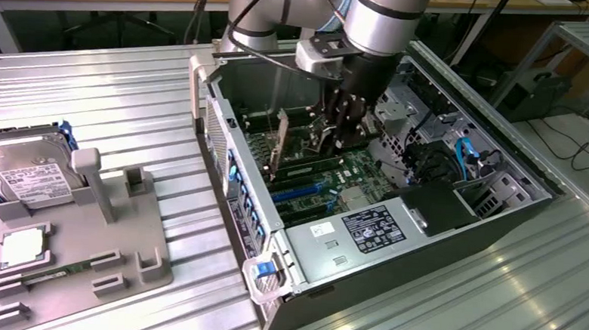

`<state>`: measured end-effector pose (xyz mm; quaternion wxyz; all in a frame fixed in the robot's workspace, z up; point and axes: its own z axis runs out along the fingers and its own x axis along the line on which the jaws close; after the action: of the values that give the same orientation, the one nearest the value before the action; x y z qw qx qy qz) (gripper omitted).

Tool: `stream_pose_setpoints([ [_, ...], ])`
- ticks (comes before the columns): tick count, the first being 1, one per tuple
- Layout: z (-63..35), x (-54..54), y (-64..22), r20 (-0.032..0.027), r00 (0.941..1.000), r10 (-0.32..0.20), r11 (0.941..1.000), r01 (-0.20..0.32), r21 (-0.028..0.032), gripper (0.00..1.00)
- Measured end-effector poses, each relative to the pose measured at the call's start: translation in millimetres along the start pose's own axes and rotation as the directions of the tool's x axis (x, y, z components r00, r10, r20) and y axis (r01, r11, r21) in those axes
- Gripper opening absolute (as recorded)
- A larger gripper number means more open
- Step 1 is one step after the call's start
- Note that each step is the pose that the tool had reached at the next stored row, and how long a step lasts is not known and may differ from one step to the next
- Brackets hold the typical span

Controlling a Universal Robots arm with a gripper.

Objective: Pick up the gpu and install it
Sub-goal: 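Insert the gpu into the slot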

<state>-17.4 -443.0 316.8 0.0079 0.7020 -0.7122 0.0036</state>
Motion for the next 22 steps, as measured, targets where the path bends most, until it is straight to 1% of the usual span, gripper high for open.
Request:
stream_pose_setpoints([
  [1,11.6,0.9,10.7,0.0163,0.9999,-0.005,1.0000,0.005,0.0039,0.28],
  [2,29.3,0.8,18.5,0.0162,0.9999,-0.005,1.0000,0.004,0.0039,0.28],
  [3,31.4,0.8,20.3,0.0161,0.9999,-0.004,1.0000,0.004,0.0041,0.28],
  [4,33.2,1.2,21.1,0.0216,0.9998,-0.005,1.0000,0.005,0.0047,0.28],
  [5,35.9,10.6,21.1,0.0427,0.9991,-0.005,1.0000,0.004,0.0045,0.28],
  [6,37.3,11.2,30.1,0.0427,0.9991,-0.005,1.0000,0.005,0.0045,0.28],
  [8,40.3,15.4,30.1,0.0428,0.9991,-0.005,1.0000,0.004,0.0046,0.28],
  [9,42.9,15.7,35.2,0.0428,0.9991,-0.005,1.0000,0.005,0.0046,0.28],
  [10,49.0,15.8,35.7,0.0426,0.9991,-0.005,1.0000,0.005,0.0045,0.28],
  [11,50.8,15.7,35.8,0.0426,0.9991,-0.005,1.0000,0.005,0.0050,0.28],
  [12,50.9,15.7,36.0,0.0424,0.9991,-0.005,0.9999,0.005,0.0088,0.28],
  [13,51.1,15.7,36.3,0.0425,0.9991,-0.006,0.9998,0.005,0.0184,0.28],
  [14,51.3,15.7,36.4,0.0429,0.9991,-0.007,0.9997,0.006,0.0219,0.28],
  [18,52.0,18.1,37.1,0.0428,0.9991,-0.007,0.9997,0.006,0.0224,0.28],
  [22,52.4,18.3,40.1,0.0427,0.9991,-0.007,0.9997,0.006,0.0224,0.28],
])
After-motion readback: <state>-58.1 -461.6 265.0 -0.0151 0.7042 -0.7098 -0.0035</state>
